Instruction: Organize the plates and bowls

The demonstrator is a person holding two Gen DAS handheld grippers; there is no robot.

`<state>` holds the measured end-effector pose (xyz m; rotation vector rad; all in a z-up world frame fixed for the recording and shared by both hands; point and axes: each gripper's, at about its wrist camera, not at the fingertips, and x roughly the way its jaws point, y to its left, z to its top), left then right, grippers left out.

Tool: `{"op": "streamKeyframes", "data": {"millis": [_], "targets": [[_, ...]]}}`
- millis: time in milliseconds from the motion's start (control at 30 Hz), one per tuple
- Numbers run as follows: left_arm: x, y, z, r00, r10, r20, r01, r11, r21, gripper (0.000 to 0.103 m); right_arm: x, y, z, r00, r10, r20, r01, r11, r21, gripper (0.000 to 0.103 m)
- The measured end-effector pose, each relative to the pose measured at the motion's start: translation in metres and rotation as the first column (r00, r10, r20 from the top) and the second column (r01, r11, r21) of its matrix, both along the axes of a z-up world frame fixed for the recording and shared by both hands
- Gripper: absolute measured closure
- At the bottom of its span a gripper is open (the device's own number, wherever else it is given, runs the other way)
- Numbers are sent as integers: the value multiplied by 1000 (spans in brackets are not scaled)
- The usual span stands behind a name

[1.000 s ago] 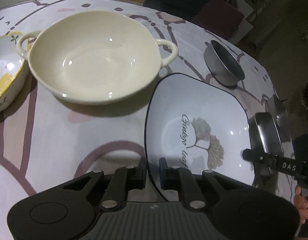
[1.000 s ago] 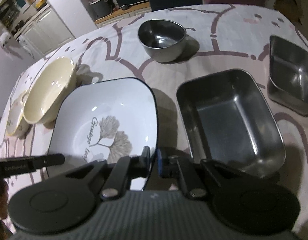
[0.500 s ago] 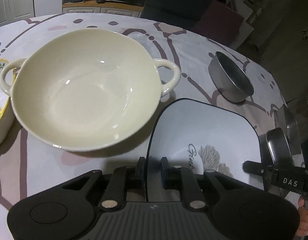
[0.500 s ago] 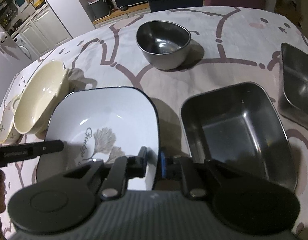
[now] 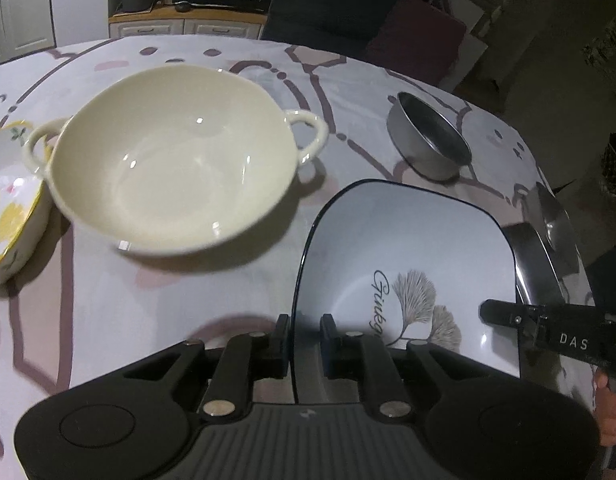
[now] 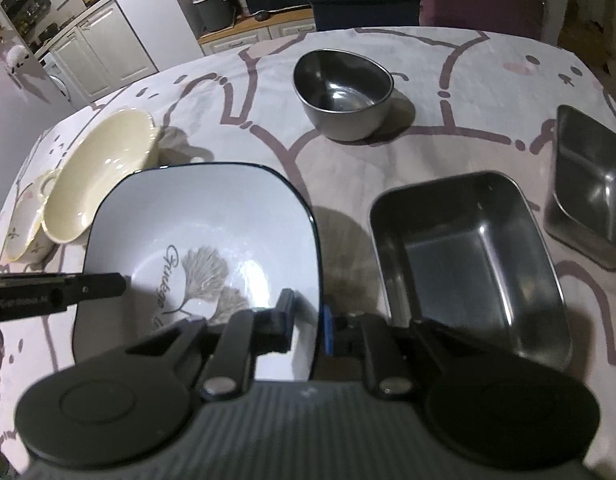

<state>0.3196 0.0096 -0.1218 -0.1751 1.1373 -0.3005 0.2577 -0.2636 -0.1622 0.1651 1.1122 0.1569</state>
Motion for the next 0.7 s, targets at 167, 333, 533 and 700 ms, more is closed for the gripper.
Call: {"op": "streamKeyframes", "data": {"millis": [167,333,533,700], "targets": [[-25,19,2,998,33,-47,-33,999,0,87,-22,8,6,1000,3,-27,-3,1000,10,86],[-52,47,2,992,97,-77,-96,995,18,87,-42,31,2,996,53,-74,-50,998,34,86],[-78,85,-3,978,175,-116,-175,985,12,86,-58,69,-4,984,144,-105,-140,989,38,87],[-87,111,-3,965,238,-106,-237,971,26,85,-63,100,-6,974,197,-108,-194,980,38,87]]}}
